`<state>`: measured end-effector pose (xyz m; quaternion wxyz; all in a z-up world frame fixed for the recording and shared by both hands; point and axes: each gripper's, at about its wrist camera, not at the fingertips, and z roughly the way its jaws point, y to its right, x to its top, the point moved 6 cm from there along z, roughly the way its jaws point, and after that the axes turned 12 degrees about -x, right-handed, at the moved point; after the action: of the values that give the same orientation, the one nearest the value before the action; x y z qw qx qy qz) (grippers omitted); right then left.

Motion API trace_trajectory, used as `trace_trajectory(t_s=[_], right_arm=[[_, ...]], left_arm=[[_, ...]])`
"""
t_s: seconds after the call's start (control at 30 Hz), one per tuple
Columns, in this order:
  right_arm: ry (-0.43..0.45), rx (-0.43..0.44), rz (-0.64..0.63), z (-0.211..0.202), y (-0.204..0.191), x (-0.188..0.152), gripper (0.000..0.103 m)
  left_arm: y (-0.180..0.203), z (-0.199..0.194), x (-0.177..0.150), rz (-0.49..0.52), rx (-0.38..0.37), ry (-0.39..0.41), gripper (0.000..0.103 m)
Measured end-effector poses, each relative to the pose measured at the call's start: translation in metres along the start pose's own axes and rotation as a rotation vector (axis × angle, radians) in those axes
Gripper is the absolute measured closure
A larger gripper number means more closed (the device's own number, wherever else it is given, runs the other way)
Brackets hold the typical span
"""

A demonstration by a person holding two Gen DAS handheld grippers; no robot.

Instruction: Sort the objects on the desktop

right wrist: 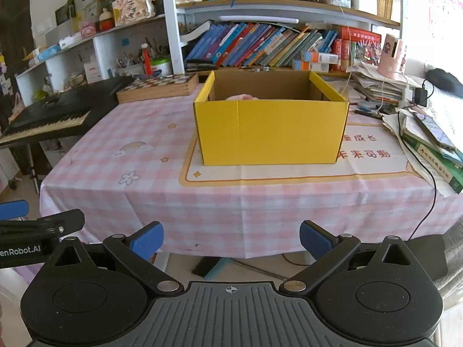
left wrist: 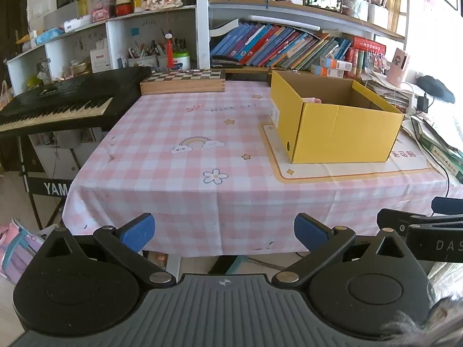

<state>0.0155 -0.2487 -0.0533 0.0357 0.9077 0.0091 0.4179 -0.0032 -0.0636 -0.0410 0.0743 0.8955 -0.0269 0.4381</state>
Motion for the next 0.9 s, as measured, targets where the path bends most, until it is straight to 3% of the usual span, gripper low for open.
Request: trace_trajectory(t_s=[0.9], right_arm=[[-0.018, 0.021, -0.003, -0.0001, -0.0023, -0.0025, 0.001]], left_arm=[[-0.002, -0.0041, -0.0014, -0.018, -0.009, 0.014, 0.0]])
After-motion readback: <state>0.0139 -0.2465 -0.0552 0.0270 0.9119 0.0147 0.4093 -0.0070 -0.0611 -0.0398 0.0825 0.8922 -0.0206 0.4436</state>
